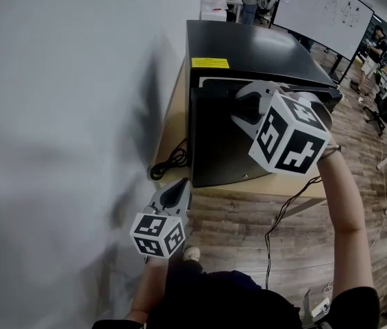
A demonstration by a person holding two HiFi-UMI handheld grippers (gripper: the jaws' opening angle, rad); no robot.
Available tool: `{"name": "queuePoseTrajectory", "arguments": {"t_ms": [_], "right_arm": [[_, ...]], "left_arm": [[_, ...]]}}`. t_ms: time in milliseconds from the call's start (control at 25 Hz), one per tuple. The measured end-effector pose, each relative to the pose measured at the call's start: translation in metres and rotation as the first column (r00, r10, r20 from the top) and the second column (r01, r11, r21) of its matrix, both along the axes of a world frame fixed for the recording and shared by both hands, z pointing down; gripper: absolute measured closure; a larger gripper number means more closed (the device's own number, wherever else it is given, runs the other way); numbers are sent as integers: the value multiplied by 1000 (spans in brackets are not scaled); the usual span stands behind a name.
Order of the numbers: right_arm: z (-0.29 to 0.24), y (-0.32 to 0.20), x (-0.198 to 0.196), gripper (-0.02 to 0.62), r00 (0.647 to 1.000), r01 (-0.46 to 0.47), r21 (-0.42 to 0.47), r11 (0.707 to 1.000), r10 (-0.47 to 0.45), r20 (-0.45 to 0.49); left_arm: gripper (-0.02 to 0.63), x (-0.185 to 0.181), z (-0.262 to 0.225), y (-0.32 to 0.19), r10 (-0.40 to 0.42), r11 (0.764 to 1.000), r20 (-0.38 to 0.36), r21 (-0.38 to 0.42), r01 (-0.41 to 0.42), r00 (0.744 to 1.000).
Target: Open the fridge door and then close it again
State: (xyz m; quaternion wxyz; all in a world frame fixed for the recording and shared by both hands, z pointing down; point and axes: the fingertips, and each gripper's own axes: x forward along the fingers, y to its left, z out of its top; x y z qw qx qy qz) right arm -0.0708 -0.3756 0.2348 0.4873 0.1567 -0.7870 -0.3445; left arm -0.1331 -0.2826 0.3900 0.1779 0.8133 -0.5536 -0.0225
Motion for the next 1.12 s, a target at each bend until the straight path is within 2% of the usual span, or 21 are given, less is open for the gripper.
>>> {"name": "queuePoseTrajectory", "arguments": {"t_ms": [160, 360, 560, 720, 1120], "right_arm": [[-2, 58, 26, 531, 998, 70, 12, 997, -70, -2], [0, 92, 54, 523, 996, 90, 51, 995, -89, -8], [-1, 115, 79, 520, 997, 75, 92, 993, -73, -15], [2, 147, 118, 517, 997, 73, 102, 992, -71, -27], [2, 150, 128, 511, 997, 35, 101, 994, -28, -76]], "left_arm": [[594, 0, -1, 16, -17, 1000, 20, 4, 17, 1000], [595, 11, 5, 32, -16, 1000, 35, -2, 16, 999], [595, 41, 7, 61, 21, 1000, 43, -7, -20, 999], [595, 80, 11, 101, 38, 999, 57, -10, -38, 998], [595, 91, 18, 131, 120, 992, 72, -41, -118, 990]]}}
